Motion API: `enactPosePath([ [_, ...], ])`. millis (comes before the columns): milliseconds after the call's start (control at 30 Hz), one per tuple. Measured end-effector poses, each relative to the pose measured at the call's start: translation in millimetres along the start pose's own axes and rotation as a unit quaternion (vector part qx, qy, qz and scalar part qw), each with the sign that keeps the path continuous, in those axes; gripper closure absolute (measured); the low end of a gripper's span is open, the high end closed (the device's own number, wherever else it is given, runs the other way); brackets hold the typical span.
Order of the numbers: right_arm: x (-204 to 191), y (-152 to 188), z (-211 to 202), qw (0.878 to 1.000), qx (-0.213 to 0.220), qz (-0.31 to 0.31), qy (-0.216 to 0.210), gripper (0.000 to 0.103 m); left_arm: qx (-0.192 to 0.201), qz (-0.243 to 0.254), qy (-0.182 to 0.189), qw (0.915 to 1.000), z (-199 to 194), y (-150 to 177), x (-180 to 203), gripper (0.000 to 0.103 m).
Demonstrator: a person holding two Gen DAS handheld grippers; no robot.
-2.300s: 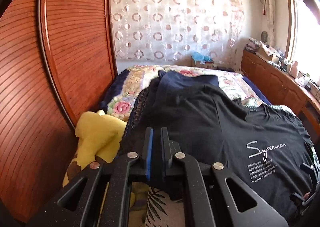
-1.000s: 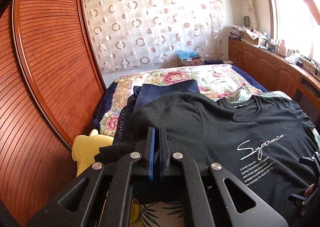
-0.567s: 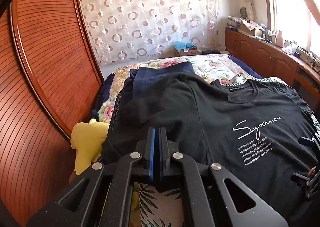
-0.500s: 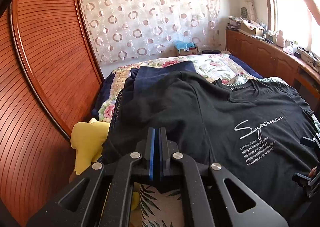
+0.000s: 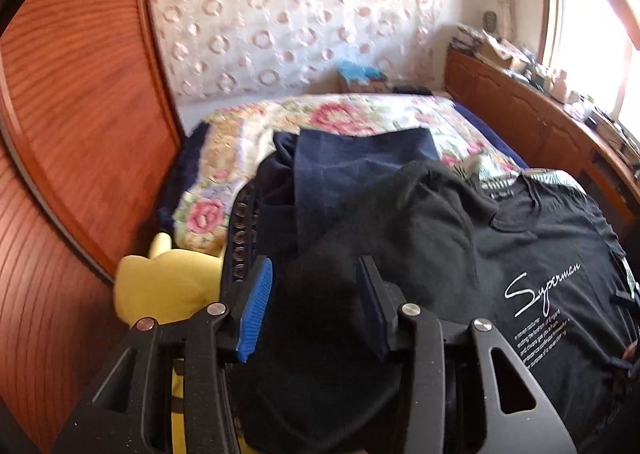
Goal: Fold small clothes
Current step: 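Lift the navy garment with the left gripper, pulling it from the shirt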
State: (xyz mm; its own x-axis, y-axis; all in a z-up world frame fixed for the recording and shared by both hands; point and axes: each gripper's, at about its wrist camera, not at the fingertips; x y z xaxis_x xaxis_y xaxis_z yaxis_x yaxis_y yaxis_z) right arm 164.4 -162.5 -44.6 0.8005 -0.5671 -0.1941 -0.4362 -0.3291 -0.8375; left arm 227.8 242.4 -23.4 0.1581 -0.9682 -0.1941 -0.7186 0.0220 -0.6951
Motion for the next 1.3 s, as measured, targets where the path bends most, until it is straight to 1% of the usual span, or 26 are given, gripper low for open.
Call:
enactPosePath([
  [33,2,-4,1,1.0,0.0,-0.001,0.0,0.0,-0.011,0.007,0.013,0.9998,8,-2,0,0.058],
  [100,4,-13,7,1.0,-0.002,-0.002,0.0,0.0,-0.024,0.021,0.022,0.9992,21,-5,0,0.058],
  [167,7,-21,12,1.0,-0.003,-0.001,-0.002,0.0,-0.028,0.036,0.026,0.9986,26,-5,2,0.058],
  [267,11,-28,19,1.0,-0.004,-0.001,-0.004,0.0,-0.032,0.045,0.035,0.9979,30,-7,3,0.058],
  [333,14,-29,24,1.0,-0.006,-0.001,-0.006,0.0,-0.028,0.049,0.042,0.9975,27,-7,4,0.059],
  [400,16,-29,28,1.0,-0.01,0.001,-0.008,0.0,-0.03,0.053,0.053,0.9968,26,-5,4,0.07],
  [433,16,-28,30,1.0,-0.012,0.002,-0.01,0.0,-0.032,0.056,0.054,0.9965,25,-4,5,0.077],
  [467,17,-27,32,1.0,-0.013,0.003,-0.01,0.0,-0.028,0.058,0.046,0.9969,24,-4,6,0.082],
  [533,20,-28,35,1.0,-0.016,0.007,-0.012,0.0,-0.016,0.064,0.035,0.9972,16,-3,8,0.087],
  [633,23,-28,37,1.0,-0.017,0.012,-0.015,0.0,0.014,0.065,0.004,0.9978,-4,-5,10,0.087],
  [733,24,-28,38,1.0,-0.016,0.015,-0.018,0.0,0.034,0.064,-0.01,0.9973,-20,-5,10,0.087],
  [800,26,-30,39,1.0,-0.017,0.017,-0.02,0.0,0.04,0.07,-0.018,0.9966,-28,-5,11,0.089],
  [1000,28,-29,37,1.0,-0.012,0.016,-0.021,0.0,0.039,0.093,-0.023,0.9947,-38,3,22,0.089],
  [1133,28,-27,34,1.0,-0.007,0.017,-0.02,0.0,0.021,0.116,-0.048,0.9919,-34,11,31,0.089],
  [1200,28,-26,33,1.0,-0.005,0.017,-0.02,0.0,0.019,0.113,-0.047,0.9923,-34,14,31,0.089],
  [1267,28,-25,32,1.0,-0.005,0.016,-0.02,0.0,0.028,0.107,-0.048,0.9927,-39,14,30,0.089],
  [1300,28,-24,31,1.0,-0.005,0.015,-0.019,0.0,0.038,0.102,-0.044,0.9931,-43,15,29,0.089],
])
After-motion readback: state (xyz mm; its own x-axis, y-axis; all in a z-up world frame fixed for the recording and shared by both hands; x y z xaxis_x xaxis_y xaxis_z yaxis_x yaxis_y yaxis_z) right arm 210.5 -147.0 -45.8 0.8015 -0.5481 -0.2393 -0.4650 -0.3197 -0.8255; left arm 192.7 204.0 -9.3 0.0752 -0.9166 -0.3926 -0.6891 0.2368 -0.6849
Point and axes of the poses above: each gripper's, at about its wrist camera, not at the fingertips, and z roughly the way its jaws point, x to its right, y to its underside, and after that the axes turned 14 degrees about -y, right-handed
